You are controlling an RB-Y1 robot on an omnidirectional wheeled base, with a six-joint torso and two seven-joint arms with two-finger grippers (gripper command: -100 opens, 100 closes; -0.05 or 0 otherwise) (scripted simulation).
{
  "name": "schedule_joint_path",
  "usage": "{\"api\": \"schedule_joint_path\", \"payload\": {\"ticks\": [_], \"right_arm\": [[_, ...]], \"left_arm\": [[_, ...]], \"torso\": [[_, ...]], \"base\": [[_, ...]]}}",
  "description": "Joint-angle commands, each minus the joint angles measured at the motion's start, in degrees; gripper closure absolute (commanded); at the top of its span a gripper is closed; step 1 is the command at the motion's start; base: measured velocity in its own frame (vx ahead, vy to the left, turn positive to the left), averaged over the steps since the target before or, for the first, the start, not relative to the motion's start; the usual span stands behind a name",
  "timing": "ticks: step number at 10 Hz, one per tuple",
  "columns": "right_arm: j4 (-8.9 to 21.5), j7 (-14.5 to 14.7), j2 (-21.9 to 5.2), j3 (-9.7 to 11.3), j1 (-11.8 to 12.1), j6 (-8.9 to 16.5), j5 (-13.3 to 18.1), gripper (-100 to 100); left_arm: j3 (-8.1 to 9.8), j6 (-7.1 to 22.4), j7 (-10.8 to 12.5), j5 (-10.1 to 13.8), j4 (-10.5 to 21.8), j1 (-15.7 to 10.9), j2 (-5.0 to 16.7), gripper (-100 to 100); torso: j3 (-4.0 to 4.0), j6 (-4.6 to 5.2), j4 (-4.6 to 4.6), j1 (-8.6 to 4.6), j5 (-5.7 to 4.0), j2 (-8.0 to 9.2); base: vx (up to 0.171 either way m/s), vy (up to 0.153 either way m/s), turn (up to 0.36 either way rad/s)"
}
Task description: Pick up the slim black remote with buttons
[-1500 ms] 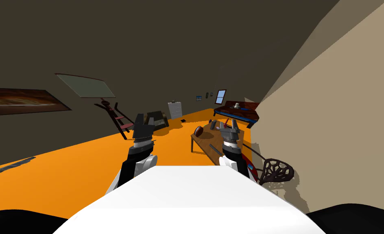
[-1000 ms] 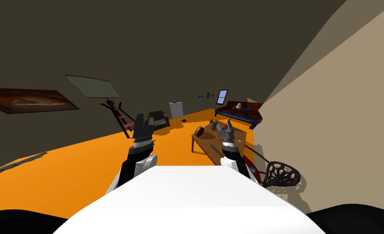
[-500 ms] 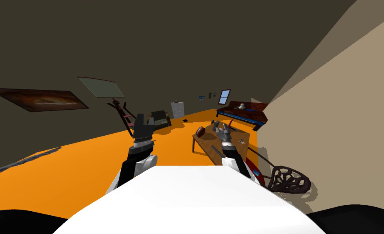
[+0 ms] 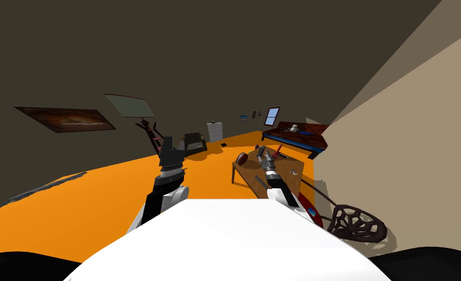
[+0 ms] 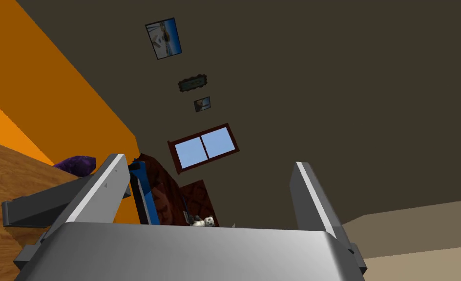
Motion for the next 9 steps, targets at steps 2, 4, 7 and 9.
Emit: {"api": "schedule_joint_path", "payload": {"ticks": [2, 4, 7, 9], "right_arm": [[2.1, -1.2, -0.7, -0.7, -0.6, 4.0, -1.9, -100], [4.0, -2.1, -1.2, -1.2, -1.2, 6.6, -3.2, -100], [7.9, -3.8, -2.3, -2.2, -2.3, 11.2, -5.9, -100], [9.9, -4.7, -3.0, -2.8, -2.9, 14.1, -7.3, -100]], "left_arm": [[0.00, 0.0, 0.0, 0.0, 0.0, 0.0, 0.0, 0], [0.00, 0.0, 0.0, 0.0, 0.0, 0.0, 0.0, 0], [0.00, 0.0, 0.0, 0.0, 0.0, 0.0, 0.0, 0], [0.00, 0.0, 0.0, 0.0, 0.0, 0.0, 0.0, 0]], "torso": [[0.01, 0.01, 0.00, 0.01, 0.00, 0.01], [0.01, 0.02, 0.00, 0.01, 0.01, 0.02], [0.00, 0.02, 0.00, -0.01, 0.00, 0.00], [0.01, 0.02, 0.00, 0.01, 0.01, 0.01]], "base": [[0.004, -0.003, 0.064], [0.004, -0.003, 0.061], [0.007, -0.005, 0.082], [0.003, -0.003, 0.068]]}}
